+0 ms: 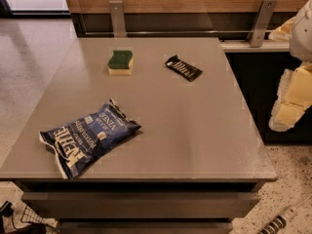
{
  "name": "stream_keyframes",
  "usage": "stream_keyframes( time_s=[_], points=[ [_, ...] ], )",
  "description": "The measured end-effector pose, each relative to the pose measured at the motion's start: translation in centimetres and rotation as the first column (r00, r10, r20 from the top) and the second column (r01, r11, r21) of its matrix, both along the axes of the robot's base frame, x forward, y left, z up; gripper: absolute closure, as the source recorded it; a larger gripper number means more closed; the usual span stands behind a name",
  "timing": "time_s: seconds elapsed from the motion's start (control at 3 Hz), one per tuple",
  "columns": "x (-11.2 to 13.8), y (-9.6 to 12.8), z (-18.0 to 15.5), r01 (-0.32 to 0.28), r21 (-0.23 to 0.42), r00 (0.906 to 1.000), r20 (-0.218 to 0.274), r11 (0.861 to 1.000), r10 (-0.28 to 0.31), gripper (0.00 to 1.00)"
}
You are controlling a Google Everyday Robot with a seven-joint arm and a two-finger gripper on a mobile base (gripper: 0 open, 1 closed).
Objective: Pick rxbar chocolate
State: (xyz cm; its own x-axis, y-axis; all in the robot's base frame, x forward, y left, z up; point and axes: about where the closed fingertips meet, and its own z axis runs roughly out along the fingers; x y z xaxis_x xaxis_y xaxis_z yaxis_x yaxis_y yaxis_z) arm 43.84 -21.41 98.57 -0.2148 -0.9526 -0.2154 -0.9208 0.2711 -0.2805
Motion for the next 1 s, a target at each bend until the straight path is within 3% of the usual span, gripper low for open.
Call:
stream_keyframes(
  time_s=[0.33,0.67,1.0],
  points=[
    [0.0,0.0,0.0,0.0,0.0,1.0,0.0,1.0,0.0,0.0],
    [3.2,-0.6,0.0,0.047,0.052,0.9968,0.061,0.998,-0.051,0.0],
    [8.7,-0.6,-1.3,0.141,0.172,0.9796,0.118,0.975,-0.163,0.0]
  ],
)
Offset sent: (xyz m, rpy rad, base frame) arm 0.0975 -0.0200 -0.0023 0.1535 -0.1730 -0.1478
